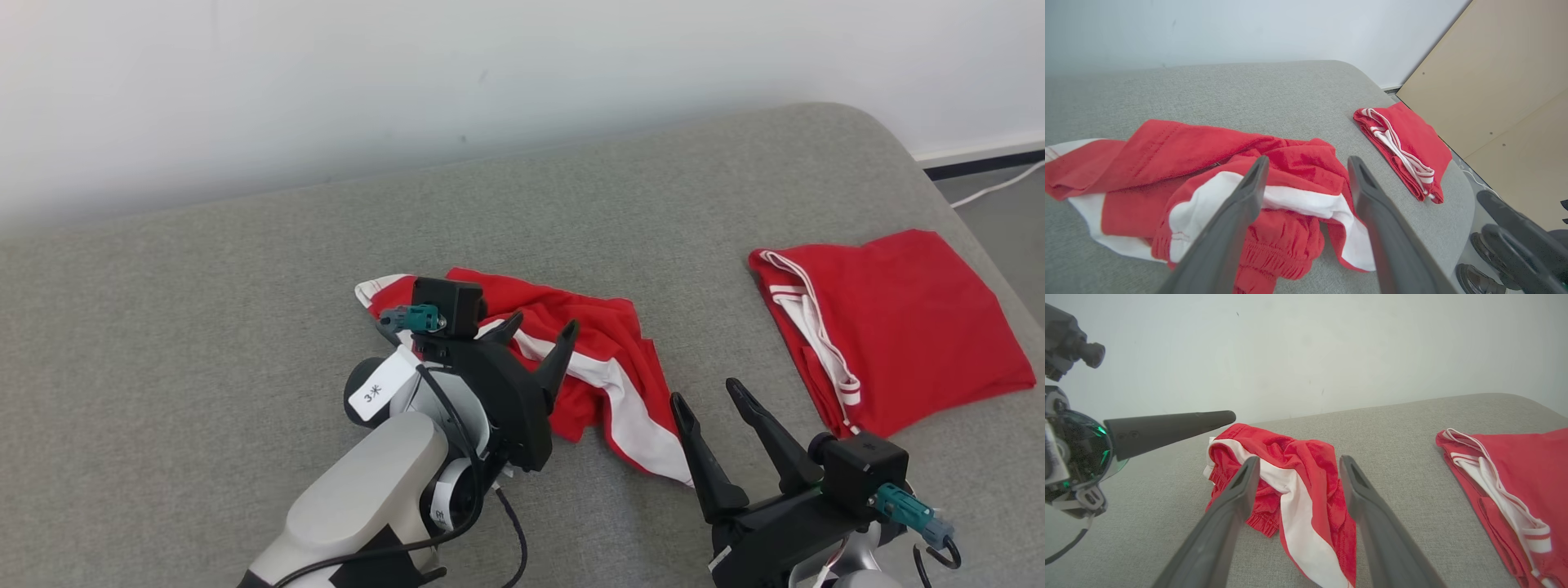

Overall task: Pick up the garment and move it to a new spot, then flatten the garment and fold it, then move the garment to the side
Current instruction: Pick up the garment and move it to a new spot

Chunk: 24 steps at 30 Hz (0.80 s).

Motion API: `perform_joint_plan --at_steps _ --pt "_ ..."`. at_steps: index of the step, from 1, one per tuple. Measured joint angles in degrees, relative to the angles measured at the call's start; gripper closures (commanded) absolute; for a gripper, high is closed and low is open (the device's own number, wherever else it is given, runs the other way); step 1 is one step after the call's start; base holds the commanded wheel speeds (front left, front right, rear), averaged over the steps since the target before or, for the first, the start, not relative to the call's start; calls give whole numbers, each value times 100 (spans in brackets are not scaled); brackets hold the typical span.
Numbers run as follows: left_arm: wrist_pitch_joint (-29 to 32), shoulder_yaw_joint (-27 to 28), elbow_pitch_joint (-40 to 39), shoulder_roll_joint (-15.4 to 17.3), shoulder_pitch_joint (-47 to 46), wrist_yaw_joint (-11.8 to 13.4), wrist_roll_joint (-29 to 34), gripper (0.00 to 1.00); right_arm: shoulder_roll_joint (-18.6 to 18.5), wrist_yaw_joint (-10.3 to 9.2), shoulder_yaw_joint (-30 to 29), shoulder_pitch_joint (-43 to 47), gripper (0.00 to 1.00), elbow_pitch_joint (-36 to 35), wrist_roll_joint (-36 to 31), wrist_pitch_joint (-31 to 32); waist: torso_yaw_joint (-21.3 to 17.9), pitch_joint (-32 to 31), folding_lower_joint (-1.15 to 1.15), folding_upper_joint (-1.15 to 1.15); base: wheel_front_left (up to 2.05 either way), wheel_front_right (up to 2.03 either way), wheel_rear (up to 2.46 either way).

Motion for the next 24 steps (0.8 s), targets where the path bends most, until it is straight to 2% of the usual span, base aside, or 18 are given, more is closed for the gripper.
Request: perform_joint_plan --at_steps 8,13,18,24 --pt "33 30 655 -1 -70 4 339 0 0 0 9 13 0 9 0 -48 157 -54 0 0 0 0 0" --pt "18 134 776 155 -8 4 339 0 -14 -5 -18 38 0 9 1 -68 206 -69 0 0 0 0 0" --pt "-487 541 612 432 302 5 324 0 -43 -57 -112 50 0 3 3 -119 240 -88 0 0 0 0 0" --pt "-1439 1087 75 898 698 5 335 0 -99 -152 -278 182 0 82 48 -204 368 -135 0 0 0 0 0"
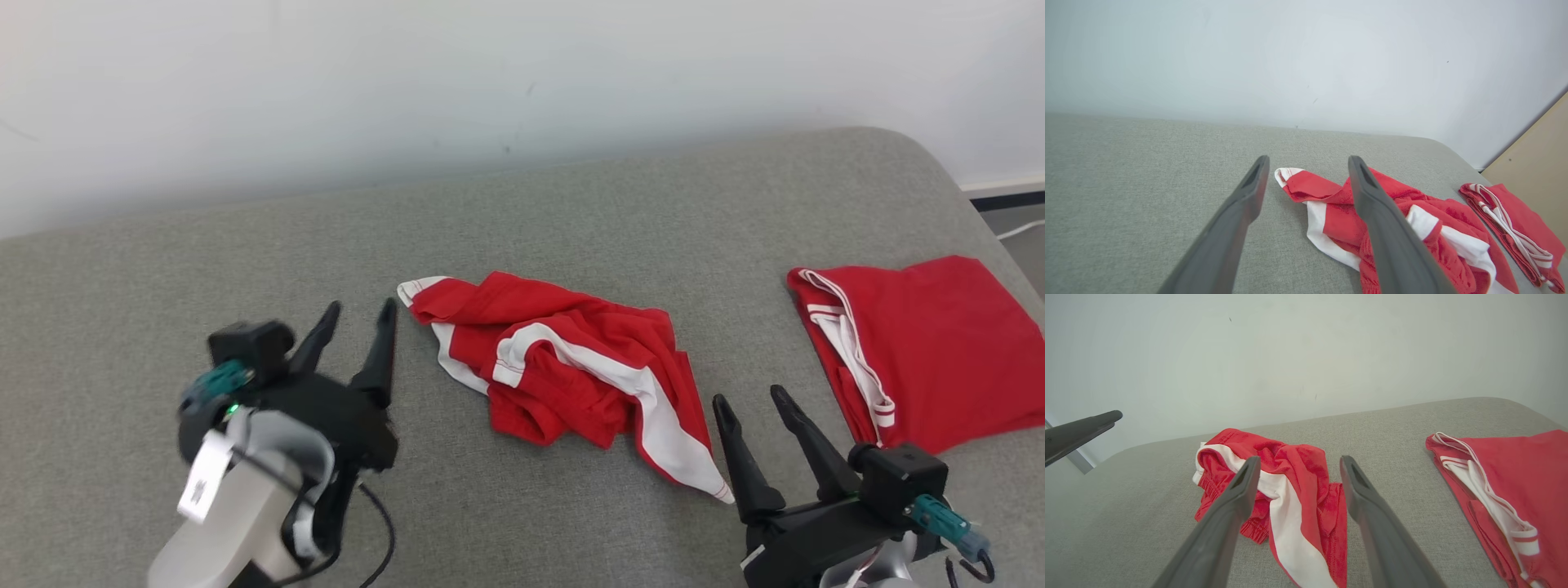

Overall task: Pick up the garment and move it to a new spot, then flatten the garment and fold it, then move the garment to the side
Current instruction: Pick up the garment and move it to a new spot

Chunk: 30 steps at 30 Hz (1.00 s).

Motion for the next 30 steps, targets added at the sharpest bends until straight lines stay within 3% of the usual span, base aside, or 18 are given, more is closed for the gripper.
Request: perform_joint_plan --at_steps 4,6,14,20,30 --pt "-601 417 -411 305 675 0 68 0 -41 -56 -178 82 0 31 18 -69 150 -93 0 0 0 0 0" --pt "-601 417 -411 305 675 0 68 0 -41 -56 -178 82 0 31 18 -69 150 -93 0 0 0 0 0" --pt "-594 1400 -1324 482 2121 1 523 0 -94 -136 -356 253 0 41 64 -166 532 -278 0 0 0 0 0" --pt "-588 1459 -2158 547 2685 0 1158 0 -199 -202 -550 342 0 30 102 -172 816 -387 0 0 0 0 0" --pt "-588 1200 -2913 1073 3504 0 1451 0 -267 -300 -710 375 0 79 105 -153 1064 -514 -1 0 0 0 0"
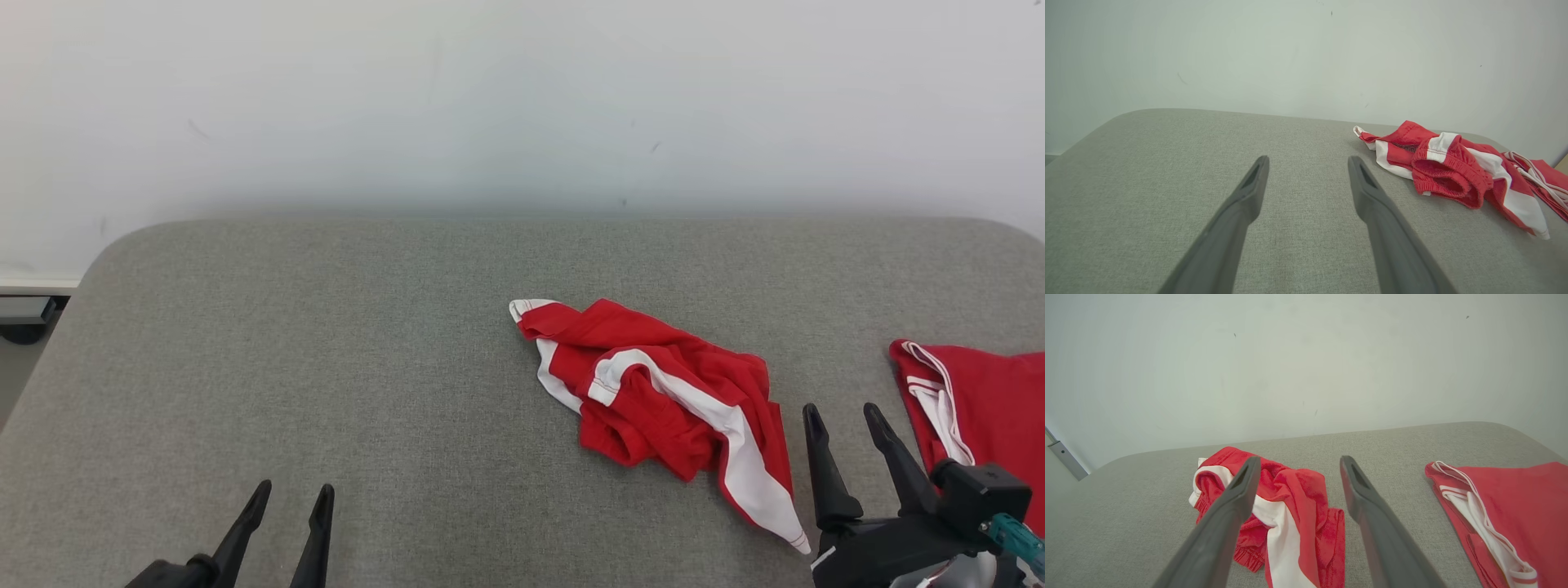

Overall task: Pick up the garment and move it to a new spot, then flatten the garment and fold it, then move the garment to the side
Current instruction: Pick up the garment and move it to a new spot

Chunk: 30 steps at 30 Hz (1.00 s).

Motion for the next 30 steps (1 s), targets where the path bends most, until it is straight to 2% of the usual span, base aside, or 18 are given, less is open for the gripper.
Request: perform_joint_plan --at_steps 10,19,30 --pt "0 234 -263 177 318 0 0 0 1 -59 -133 85 0 133 1 93 0 17 0 0 0 0 0" --pt "0 756 -343 4 505 0 -27 0 16 -108 -193 93 0 201 1 142 0 -6 0 0 0 0 0" --pt "0 816 -578 -175 536 0 -14 0 66 -110 -143 82 0 203 -2 188 -2 -44 1 0 0 0 0"
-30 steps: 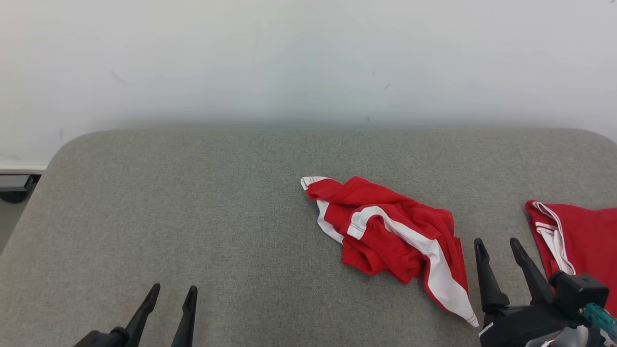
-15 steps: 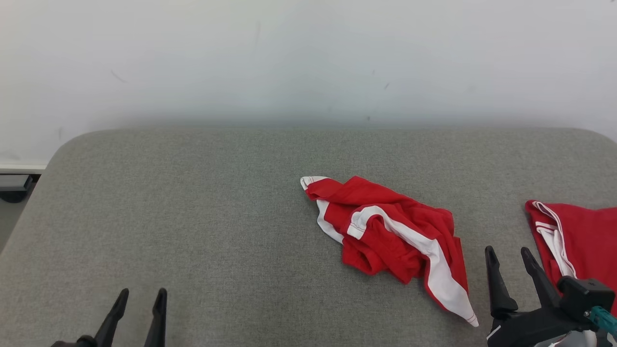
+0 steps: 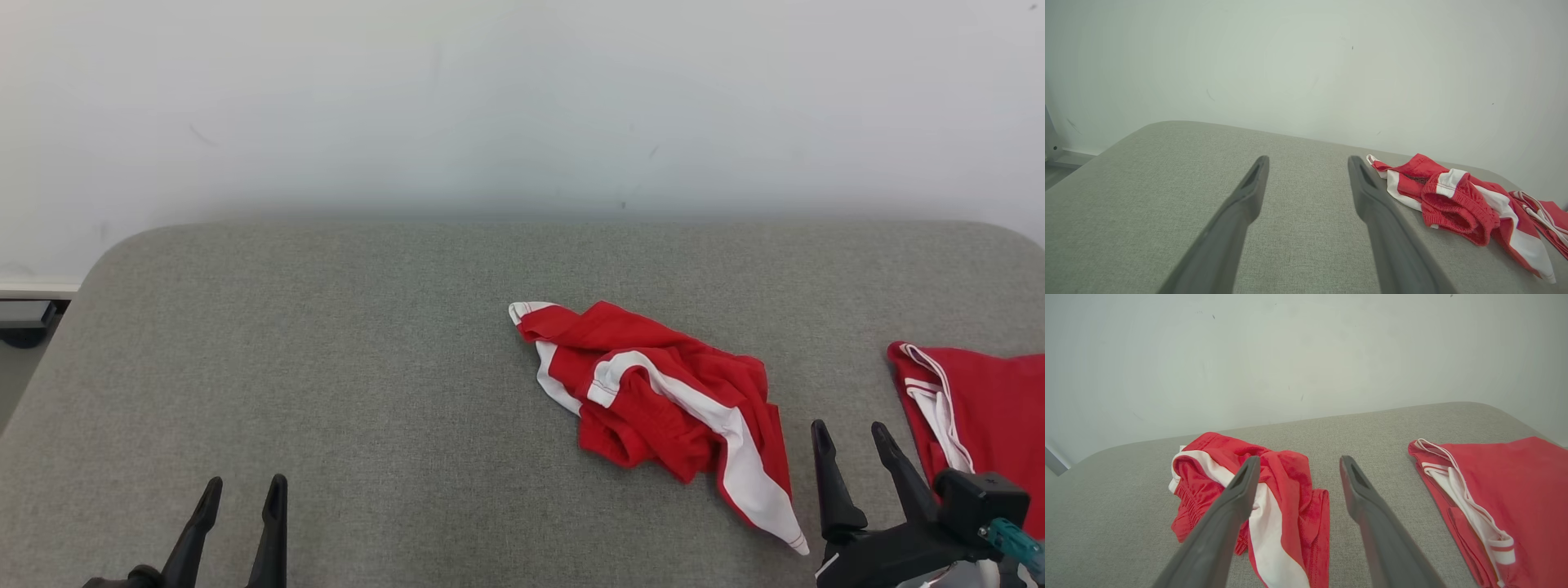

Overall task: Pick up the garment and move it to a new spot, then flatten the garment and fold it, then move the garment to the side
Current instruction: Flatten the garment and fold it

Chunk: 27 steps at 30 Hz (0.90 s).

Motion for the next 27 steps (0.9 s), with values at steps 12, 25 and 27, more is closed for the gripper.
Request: perform_joint_plan --at_steps 12,25,27 --pt "130 -51 -146 -27 37 0 32 0 8 -18 12 0 0 -13 -1 11 -53 12 0 0 0 0 0" --pt "1034 -1083 666 -425 -1184 -538 146 0 -322 111 631 -36 0 376 -471 716 -235 160 0 0 0 0 0" --pt "1206 -1236 938 -472 -1458 -639 298 0 -359 120 736 -67 0 492 -535 872 -292 204 0 0 0 0 0"
